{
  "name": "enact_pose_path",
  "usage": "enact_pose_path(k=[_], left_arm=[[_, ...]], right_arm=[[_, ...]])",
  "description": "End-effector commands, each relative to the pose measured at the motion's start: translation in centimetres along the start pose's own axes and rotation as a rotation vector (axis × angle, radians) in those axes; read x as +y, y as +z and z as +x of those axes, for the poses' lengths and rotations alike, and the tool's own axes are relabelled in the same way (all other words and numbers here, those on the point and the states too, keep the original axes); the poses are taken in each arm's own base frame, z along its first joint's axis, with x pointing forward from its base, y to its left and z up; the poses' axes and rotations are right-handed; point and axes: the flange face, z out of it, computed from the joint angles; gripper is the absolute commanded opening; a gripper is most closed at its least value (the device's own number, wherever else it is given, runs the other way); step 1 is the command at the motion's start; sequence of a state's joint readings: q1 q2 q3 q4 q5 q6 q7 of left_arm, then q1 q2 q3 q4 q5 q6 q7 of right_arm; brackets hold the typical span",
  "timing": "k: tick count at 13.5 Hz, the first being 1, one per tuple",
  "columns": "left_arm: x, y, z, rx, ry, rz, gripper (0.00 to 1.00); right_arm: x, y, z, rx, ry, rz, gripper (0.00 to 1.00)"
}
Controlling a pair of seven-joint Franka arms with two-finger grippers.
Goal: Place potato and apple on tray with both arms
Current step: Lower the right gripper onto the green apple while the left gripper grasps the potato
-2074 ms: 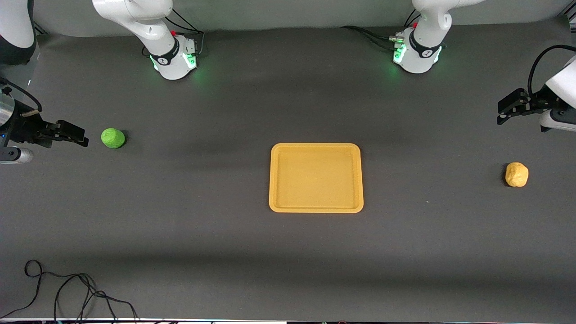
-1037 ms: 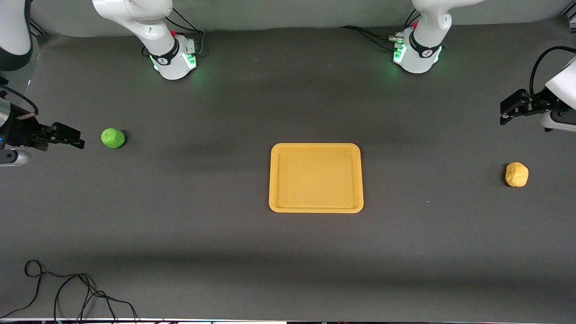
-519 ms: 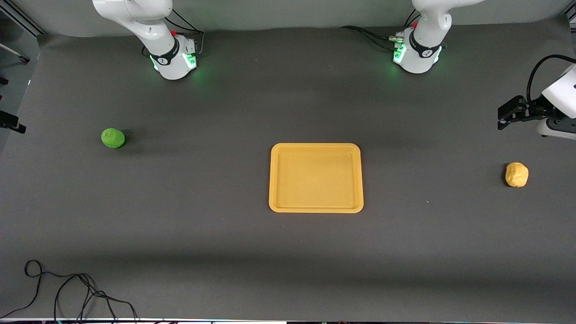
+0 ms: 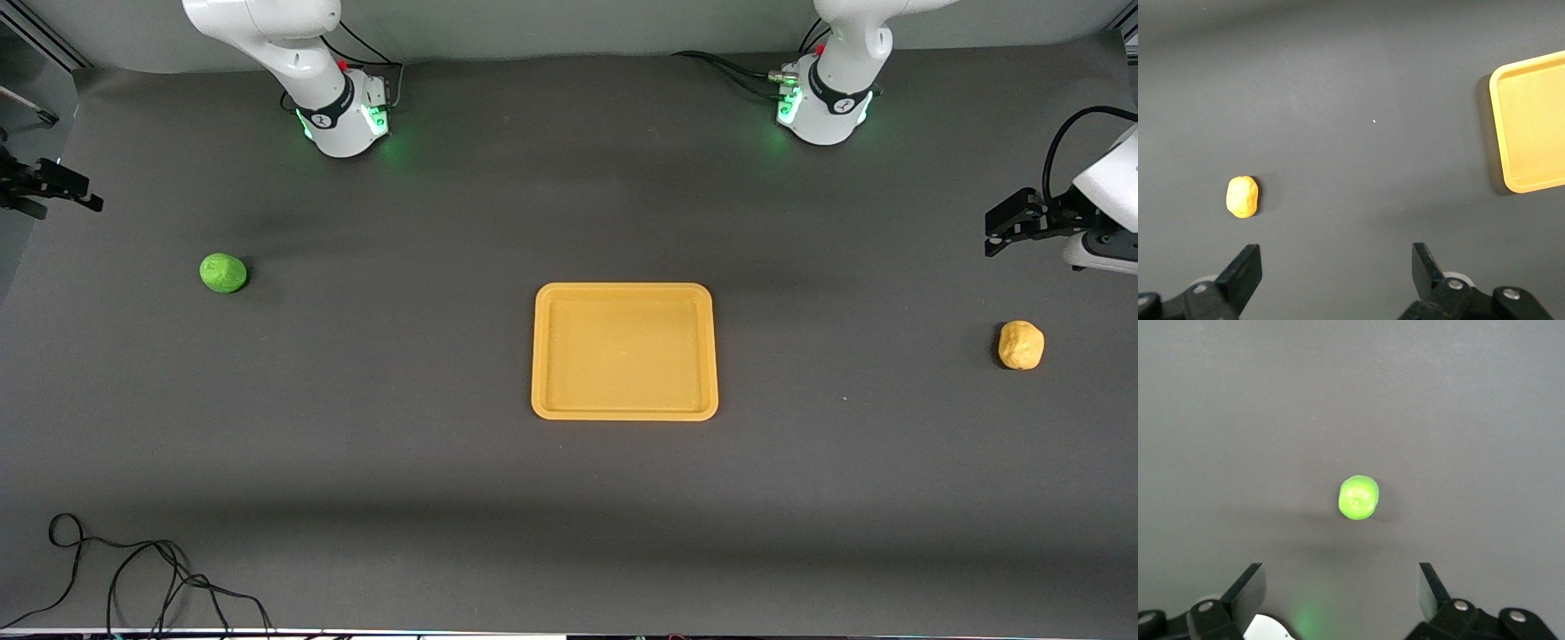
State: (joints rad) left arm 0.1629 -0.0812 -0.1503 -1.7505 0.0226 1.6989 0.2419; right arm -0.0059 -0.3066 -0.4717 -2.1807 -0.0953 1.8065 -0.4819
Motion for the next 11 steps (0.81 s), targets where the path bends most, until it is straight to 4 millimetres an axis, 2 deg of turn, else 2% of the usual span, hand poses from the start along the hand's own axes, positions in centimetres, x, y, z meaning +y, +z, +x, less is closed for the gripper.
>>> enact_pose_path(k=[1,3,4,6,7,9,11], left_arm=[[-0.1,-0.6,-0.3,0.003,0.008,0.012,1.00],[-0.4,-0.4,-0.1,0.009,0.012,0.017,1.00],[-2.0,-0.1,-0.4,0.011,-0.009,0.019,1.00],[-2.9,0.5,-0.4,0.021,0.011,0.020,1.00],[-4.6,1.7,-0.2,0.016,0.003,0.018,1.00],[-6.5,5.3,1.3,-0.004,0.001,0.001,1.00],[-9.0,9.1,2.9,0.010,-0.018,0.002,1.00]], right_arm=[[-1.2,1.9,-0.4,-0.023,-0.010,-0.008,1.00],[-1.6,4.2,-0.5,-0.026,-0.017,-0.005,1.00],[-1.8,5.8,-0.5,-0.015,-0.021,-0.009,1.00],[-1.9,9.3,-0.6,0.013,-0.019,-0.019,1.00],[-2.0,11.0,-0.8,0.019,-0.016,-0.018,1.00],[-2.2,14.3,-1.4,0.046,-0.010,-0.028,1.00],[-1.0,17.9,-1.3,0.052,0.007,-0.057,1.00]])
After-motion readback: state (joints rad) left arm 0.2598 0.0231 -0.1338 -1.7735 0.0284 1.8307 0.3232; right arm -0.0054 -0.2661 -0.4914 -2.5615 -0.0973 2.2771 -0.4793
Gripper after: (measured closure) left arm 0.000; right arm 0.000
